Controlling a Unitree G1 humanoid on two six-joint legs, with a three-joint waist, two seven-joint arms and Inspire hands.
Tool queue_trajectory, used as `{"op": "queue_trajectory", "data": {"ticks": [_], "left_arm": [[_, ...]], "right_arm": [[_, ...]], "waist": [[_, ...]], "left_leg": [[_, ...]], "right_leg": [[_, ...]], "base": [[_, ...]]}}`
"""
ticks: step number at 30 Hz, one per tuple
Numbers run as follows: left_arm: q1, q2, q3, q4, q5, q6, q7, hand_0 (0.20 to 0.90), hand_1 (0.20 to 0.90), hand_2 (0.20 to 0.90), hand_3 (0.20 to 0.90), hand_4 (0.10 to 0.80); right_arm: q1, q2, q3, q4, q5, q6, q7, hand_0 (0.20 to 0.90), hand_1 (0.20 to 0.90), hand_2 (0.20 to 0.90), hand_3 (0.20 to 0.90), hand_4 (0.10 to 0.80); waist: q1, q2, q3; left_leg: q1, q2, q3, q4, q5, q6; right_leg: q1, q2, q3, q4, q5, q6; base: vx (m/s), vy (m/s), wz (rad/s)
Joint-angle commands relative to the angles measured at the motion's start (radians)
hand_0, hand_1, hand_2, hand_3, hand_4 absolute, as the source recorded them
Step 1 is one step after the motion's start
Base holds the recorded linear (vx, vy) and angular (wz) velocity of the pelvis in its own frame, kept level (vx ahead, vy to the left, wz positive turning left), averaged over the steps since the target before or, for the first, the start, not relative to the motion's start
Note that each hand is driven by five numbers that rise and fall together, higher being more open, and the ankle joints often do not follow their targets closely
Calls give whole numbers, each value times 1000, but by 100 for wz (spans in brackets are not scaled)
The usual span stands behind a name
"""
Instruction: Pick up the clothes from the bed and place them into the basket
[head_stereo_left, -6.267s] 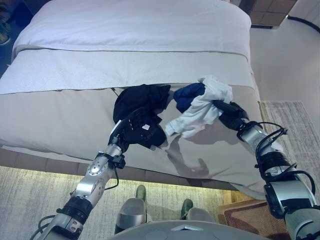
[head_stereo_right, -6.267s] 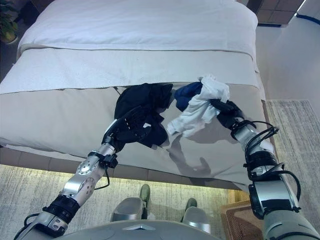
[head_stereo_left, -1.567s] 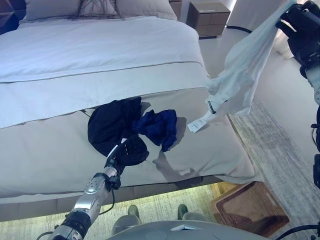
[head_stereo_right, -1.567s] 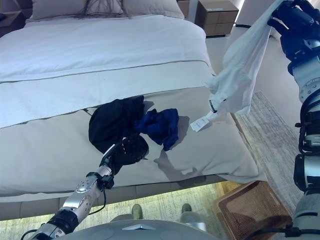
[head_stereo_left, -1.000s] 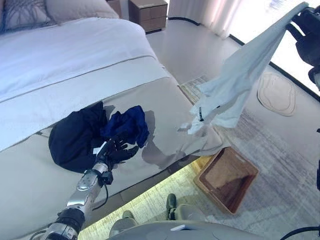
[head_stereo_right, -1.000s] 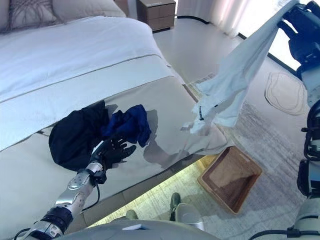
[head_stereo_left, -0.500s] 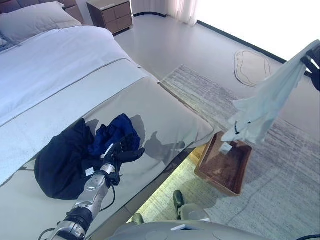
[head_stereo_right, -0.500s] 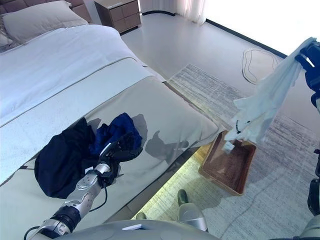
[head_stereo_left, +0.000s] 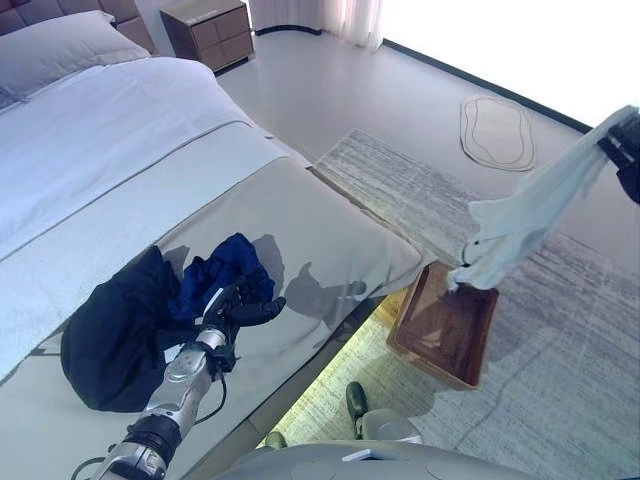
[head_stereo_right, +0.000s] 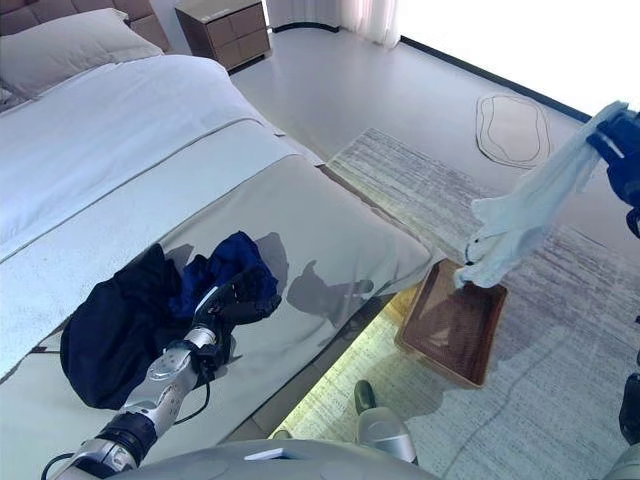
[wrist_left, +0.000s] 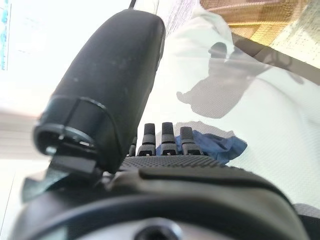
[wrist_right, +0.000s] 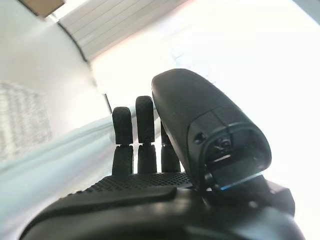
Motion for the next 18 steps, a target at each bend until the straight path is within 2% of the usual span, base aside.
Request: {"op": "queue_trajectory", "data": {"ticks": [1, 11, 18], "left_arm": [[-14, 36, 7, -51, 14, -65, -36, 900, 900, 900, 900, 800], [-21, 28, 2, -88, 11, -80, -41, 900, 900, 900, 900, 800], [-32, 26, -18, -102, 20, -74, -42, 900, 900, 900, 900, 800]], "right_arm": [[-46, -5, -107, -30, -24, -86, 46, 300, 300, 300, 200, 100], [72, 130, -133, -51, -62, -133, 27, 300, 300, 300, 200, 100], [104, 165, -144, -59, -66, -157, 33, 300, 300, 300, 200, 100]], "waist": [[-1, -27, -78], [-26, 8, -46], [-40, 27, -39]], "left_leg": [[-68, -14, 5, 128, -103, -2], [-69, -4, 35, 128, -108, -3], [-64, 1, 51, 99, -97, -8]], "right_leg": [[1, 7, -21, 73, -59, 15], [-21, 4, -13, 58, -42, 18], [-25, 9, -13, 43, -36, 22]], "base": [[-19, -69, -9], [-54, -59, -9], [-52, -47, -3]]}}
